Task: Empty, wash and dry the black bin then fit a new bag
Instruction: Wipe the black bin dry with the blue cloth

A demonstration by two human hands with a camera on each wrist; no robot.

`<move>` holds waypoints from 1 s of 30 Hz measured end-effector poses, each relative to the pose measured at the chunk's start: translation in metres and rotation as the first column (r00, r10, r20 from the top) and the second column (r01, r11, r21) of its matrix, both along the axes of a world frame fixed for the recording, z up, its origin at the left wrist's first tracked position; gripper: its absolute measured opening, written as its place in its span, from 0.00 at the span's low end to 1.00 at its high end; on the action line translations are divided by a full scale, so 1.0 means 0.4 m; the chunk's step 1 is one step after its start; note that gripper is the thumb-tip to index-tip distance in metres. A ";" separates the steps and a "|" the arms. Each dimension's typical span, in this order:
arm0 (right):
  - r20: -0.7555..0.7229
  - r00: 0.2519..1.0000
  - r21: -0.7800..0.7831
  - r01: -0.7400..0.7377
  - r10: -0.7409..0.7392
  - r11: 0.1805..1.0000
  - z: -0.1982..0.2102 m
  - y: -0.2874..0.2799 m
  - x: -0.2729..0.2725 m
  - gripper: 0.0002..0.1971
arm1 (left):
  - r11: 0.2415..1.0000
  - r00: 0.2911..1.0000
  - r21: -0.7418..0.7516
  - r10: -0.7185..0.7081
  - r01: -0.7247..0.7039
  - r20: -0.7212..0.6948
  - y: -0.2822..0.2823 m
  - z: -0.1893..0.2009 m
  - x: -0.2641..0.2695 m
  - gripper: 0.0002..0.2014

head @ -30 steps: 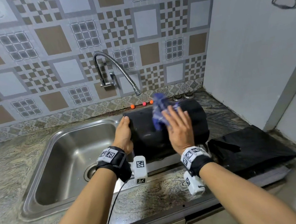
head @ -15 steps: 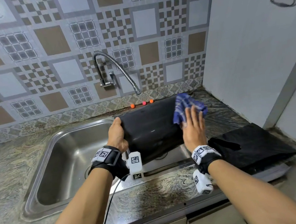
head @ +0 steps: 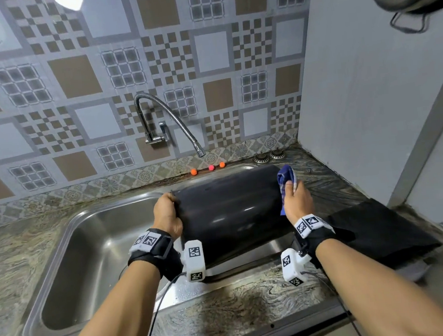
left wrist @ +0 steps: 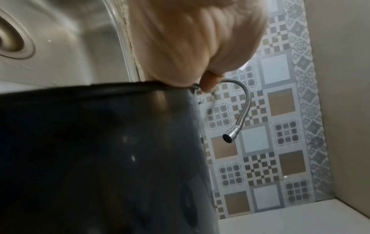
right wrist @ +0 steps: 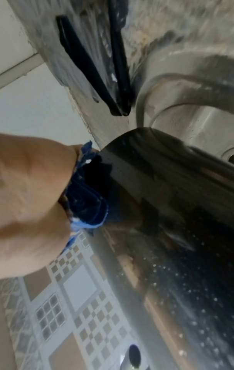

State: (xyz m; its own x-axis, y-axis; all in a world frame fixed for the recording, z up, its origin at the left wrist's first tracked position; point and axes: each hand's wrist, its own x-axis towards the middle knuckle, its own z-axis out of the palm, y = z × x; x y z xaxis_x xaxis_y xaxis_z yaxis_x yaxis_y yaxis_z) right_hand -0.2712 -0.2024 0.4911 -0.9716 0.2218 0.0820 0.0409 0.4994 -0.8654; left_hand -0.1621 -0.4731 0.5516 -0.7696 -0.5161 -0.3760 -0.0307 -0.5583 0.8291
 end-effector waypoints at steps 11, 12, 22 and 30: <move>0.030 0.998 0.097 0.045 -0.048 0.994 0.008 -0.010 -0.031 0.23 | 0.973 0.993 -0.210 -0.078 0.096 0.094 0.019 0.059 0.000 0.08; 0.033 0.998 0.096 0.051 -0.055 0.994 0.013 -0.008 -0.038 0.24 | 0.970 0.994 -0.222 -0.087 0.101 0.070 0.018 0.058 0.006 0.09; 0.021 0.998 0.088 0.063 -0.066 0.994 0.024 -0.019 -0.042 0.23 | 0.918 0.974 -0.350 -0.220 0.186 -0.059 0.015 -0.005 0.046 0.16; -0.541 0.841 0.210 0.159 -0.022 0.965 0.091 -0.116 0.015 0.20 | 0.975 0.984 -0.211 -0.102 0.070 -0.147 0.057 -0.029 0.052 0.14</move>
State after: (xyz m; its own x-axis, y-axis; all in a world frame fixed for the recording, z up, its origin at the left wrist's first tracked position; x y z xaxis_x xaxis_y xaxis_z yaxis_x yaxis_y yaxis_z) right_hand -0.2651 -0.2489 0.5277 -0.7394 0.2133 0.6385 -0.3333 0.7081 -0.6225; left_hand -0.1413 -0.4505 0.5400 -0.8550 -0.4988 -0.1416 0.0672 -0.3774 0.9236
